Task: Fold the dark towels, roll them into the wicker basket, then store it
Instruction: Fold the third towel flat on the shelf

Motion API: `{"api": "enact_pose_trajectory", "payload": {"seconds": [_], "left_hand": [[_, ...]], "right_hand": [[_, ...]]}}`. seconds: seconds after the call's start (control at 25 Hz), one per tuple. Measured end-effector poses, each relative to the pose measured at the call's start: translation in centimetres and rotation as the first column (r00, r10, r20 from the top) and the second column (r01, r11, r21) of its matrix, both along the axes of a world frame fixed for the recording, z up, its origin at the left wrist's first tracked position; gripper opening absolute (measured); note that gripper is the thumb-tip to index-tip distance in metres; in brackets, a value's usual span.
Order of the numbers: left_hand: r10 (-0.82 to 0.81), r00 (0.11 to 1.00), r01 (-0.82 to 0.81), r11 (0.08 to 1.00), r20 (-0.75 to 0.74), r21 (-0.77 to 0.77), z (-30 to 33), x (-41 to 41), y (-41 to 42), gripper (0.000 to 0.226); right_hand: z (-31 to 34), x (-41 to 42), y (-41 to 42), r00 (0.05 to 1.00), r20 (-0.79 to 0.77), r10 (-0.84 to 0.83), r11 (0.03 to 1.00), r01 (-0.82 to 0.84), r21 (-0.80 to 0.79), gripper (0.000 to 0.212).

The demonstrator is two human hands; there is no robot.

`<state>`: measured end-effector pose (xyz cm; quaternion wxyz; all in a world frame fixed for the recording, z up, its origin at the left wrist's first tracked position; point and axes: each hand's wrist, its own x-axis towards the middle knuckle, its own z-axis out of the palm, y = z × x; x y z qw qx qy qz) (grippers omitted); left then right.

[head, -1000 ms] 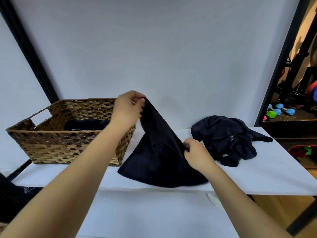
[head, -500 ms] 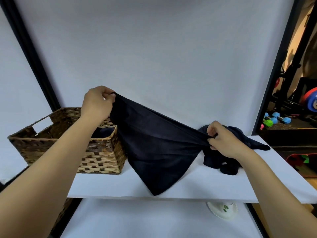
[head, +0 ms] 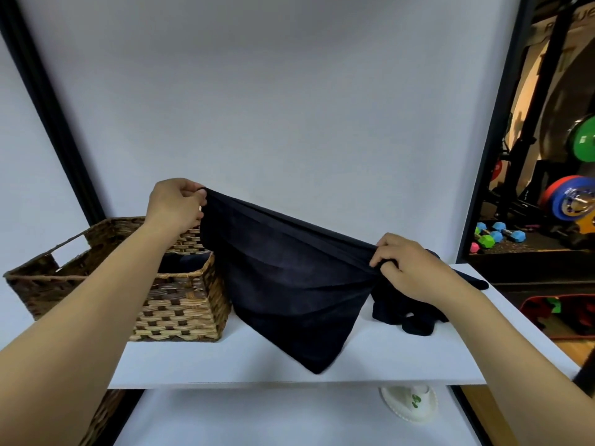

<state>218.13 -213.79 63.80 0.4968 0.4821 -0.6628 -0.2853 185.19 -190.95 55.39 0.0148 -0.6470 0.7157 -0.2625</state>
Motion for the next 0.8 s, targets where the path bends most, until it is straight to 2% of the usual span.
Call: {"api": "enact_pose_trajectory", "payload": {"seconds": [0.08,0.16,0.28,0.36,0.44,0.52,0.68,0.8], "left_hand": [[-0.012,1.000,0.012,1.000,-0.005,-0.011,0.3,-0.1,0.2,0.007],[-0.021,1.000,0.021,0.999,0.006,-0.024,0.7,0.1,0.4,0.007],[-0.029,0.999,0.030,0.999,0.019,-0.037,1.5,0.9,0.5,0.008],[-0.029,0.999,0.030,0.998,0.026,-0.053,2.6,1.2,0.7,0.007],[-0.045,0.999,0.047,0.996,0.018,-0.075,4.3,1.0,0.9,0.006],[-0.072,0.997,0.074,0.993,0.028,-0.093,6.3,0.7,1.2,0.006],[-0.079,0.995,0.085,0.991,0.059,-0.103,8.0,0.8,1.8,0.007],[-0.105,0.994,0.105,0.992,0.009,-0.066,7.6,0.6,2.2,0.005]], "right_hand": [[-0.1,-0.5,0.5,0.984,-0.166,-0.060,0.996,0.071,0.062,0.031],[0.4,-0.9,0.8,0.980,-0.161,-0.118,0.988,0.132,0.084,0.041],[2.9,-0.7,0.9,0.985,-0.008,-0.172,0.983,0.171,-0.063,0.038],[5.7,-0.8,0.7,0.967,0.156,-0.201,0.947,0.232,-0.220,0.035],[8.5,-0.9,0.5,0.944,0.260,-0.200,0.915,0.275,-0.294,0.026],[10.9,-1.1,0.4,0.928,0.322,-0.189,0.909,0.290,-0.301,0.022],[13.3,-1.5,0.7,0.903,0.372,-0.215,0.935,0.301,-0.189,0.021],[12.7,-2.0,0.5,0.825,0.528,-0.203,0.914,0.353,-0.200,0.029]]}}
